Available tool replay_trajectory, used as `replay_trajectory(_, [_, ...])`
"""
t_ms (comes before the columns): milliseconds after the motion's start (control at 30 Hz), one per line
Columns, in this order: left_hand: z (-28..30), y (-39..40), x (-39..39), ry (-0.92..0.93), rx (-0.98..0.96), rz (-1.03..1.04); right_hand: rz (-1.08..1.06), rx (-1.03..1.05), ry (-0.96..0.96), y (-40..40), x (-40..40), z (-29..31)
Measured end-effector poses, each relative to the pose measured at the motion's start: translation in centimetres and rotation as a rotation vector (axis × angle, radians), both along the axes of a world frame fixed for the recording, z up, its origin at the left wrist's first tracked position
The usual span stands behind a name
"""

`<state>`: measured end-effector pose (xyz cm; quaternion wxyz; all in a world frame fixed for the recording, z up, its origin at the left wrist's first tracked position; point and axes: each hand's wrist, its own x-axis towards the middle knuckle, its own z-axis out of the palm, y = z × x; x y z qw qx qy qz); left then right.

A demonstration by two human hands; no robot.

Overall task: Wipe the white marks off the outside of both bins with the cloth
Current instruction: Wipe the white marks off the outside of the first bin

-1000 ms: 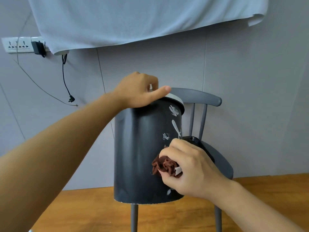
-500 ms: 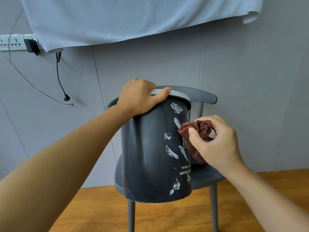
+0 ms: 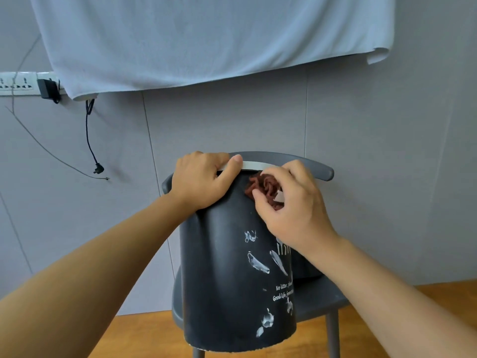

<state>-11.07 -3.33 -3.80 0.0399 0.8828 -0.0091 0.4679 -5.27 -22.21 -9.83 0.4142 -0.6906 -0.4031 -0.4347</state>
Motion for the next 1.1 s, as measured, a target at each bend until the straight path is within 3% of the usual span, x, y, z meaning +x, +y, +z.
replay_trajectory(200, [0.0,0.1,-0.5,-0.007,0.008,-0.005,0.119,-0.323,-0.127,-1.9,-1.0,-0.2])
replay_trajectory(367, [0.2,-0.5,0.0,0.005,0.05,0.011,0.069,-0.215,0.009,-2.0,-0.1,2.1])
replay_trajectory(533, [0.1,0.0,0.3,0.0,0.039,0.021,0.23,-0.481,-0.053,-3.3,-1.5,-0.5])
replay_trajectory(700, [0.1,-0.5,0.3,-0.01,0.081,0.025,0.123,-0.188,0.023,-1.8,0.4,2.4])
replay_trajectory(833, [0.0,-0.5,0.2,-0.023,0.09,0.037,0.015,-0.044,0.081,-0.8,0.4,1.5])
replay_trajectory(967, [-0.2,-0.1,-0.2,-0.029,0.052,0.048,-0.103,-0.05,0.212,-1.7,1.6,0.7])
replay_trajectory(1100, [-0.3,0.3,-0.6,-0.038,0.046,0.046,0.004,-0.066,0.139,-1.8,1.1,1.1])
